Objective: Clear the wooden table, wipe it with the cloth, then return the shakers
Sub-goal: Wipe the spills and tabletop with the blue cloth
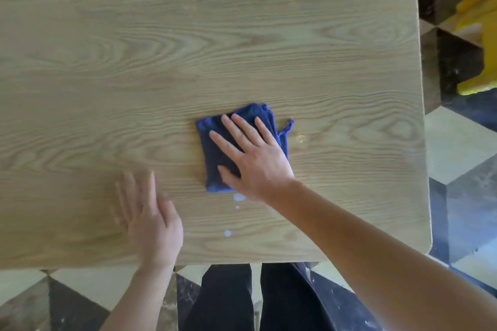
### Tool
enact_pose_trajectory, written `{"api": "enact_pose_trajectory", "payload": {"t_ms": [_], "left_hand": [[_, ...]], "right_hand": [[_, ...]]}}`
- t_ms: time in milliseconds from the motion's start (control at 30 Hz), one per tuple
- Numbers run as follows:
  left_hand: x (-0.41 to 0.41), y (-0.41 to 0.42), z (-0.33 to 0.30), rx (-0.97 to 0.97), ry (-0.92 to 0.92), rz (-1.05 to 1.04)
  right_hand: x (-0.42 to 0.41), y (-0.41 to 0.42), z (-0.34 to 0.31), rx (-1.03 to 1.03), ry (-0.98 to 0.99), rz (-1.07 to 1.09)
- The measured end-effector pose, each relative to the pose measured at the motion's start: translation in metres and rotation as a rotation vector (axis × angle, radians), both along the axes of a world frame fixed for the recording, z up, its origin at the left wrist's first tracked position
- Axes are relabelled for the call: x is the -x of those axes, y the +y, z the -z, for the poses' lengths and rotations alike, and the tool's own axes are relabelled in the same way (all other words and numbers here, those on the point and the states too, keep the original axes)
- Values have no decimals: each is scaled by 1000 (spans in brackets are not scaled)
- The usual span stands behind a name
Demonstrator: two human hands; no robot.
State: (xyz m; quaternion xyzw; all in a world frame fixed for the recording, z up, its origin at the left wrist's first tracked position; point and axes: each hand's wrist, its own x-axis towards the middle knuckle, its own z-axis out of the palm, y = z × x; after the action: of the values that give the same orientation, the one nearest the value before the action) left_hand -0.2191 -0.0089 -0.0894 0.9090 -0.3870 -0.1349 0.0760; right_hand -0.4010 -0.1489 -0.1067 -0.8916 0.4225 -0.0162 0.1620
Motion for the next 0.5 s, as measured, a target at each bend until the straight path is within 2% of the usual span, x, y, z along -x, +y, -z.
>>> {"api": "enact_pose_trajectory", "payload": {"t_ms": [200,367,500], "left_hand": [[-4,20,15,-116,-85,22],[-6,21,16,-132,-106,58],[-7,21,13,-137,-74,51]], "right_hand": [[63,-47,0,71,90,116],[126,-93,-7,50,121,601],[117,-18,-12,-13,98,1035]]}}
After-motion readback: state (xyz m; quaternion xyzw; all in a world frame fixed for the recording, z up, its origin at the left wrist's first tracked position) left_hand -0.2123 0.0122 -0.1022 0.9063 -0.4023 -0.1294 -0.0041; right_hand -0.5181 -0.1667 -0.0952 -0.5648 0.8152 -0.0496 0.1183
